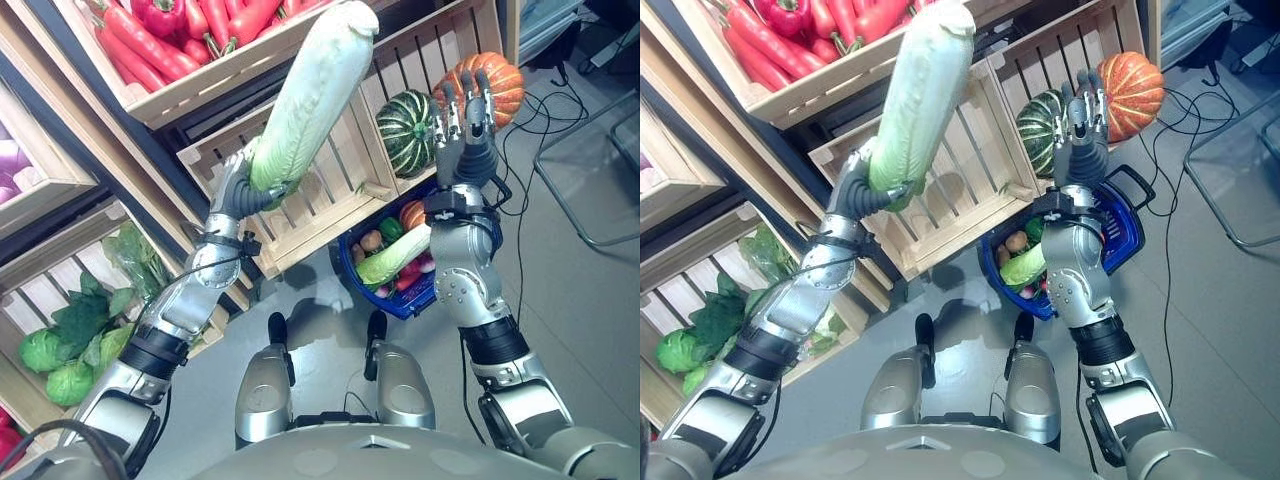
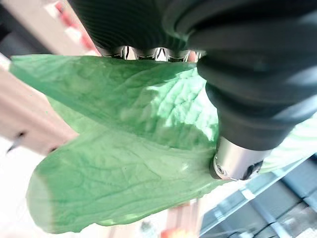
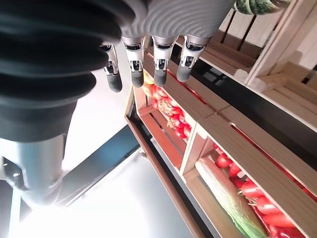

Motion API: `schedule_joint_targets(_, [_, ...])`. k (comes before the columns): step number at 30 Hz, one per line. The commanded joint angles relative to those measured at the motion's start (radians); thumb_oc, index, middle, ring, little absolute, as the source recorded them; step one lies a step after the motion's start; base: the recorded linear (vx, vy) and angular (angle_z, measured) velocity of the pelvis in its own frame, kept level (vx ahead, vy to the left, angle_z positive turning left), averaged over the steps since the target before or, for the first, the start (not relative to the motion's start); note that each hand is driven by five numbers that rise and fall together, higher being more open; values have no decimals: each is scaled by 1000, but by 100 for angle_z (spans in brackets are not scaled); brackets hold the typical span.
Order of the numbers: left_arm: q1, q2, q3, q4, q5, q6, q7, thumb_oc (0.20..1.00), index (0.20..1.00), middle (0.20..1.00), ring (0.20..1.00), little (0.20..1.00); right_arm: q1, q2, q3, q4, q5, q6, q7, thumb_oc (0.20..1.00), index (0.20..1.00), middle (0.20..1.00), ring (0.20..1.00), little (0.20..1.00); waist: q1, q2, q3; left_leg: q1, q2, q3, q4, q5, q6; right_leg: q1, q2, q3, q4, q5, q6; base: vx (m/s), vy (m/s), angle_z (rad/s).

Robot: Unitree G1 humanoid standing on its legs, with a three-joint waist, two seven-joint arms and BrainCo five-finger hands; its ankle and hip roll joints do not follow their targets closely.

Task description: Pick up fruits and vegetables into the basket

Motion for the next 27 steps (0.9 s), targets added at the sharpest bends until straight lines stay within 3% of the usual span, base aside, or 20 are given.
schedule_joint_targets(1, [-3, 18, 23, -125, -5, -116, -12, 200, 200, 200, 200, 200, 10, 17, -20, -52, 28, -18, 31, 1000, 1000, 1000, 1000, 1000, 21, -35, -79, 19, -8, 20, 77, -105, 17, 90, -91, 12, -59, 25, 83, 0, 0, 0])
schedule_joint_targets(10, [-17, 5, -2, -162, 11, -179, -16, 200, 200, 200, 200, 200, 9, 56, 32, 4, 94, 9, 59, 1000, 1000, 1000, 1000, 1000, 33, -38, -82, 27, -6, 15, 70, -101, 17, 101, -90, 6, -65, 30, 83, 0, -2, 0])
schedule_joint_targets(15, [-46, 7, -40, -182, 34, -191, -78, 200, 200, 200, 200, 200, -2, 74, 74, 35, 160, 46, 129, 1000, 1000, 1000, 1000, 1000, 38, -40, -77, 26, -5, 12, 67, -98, 18, 102, -91, 3, -66, 33, 85, -14, -19, 7])
schedule_joint_targets(27, [-71, 54, -104, -173, 97, -94, -187, 200, 200, 200, 200, 200, -32, 30, 145, 21, 156, 159, 283, 1000, 1000, 1000, 1000, 1000, 36, -39, -76, 31, -1, 12, 64, -93, 16, 100, -89, 1, -63, 33, 90, -1, -4, 2])
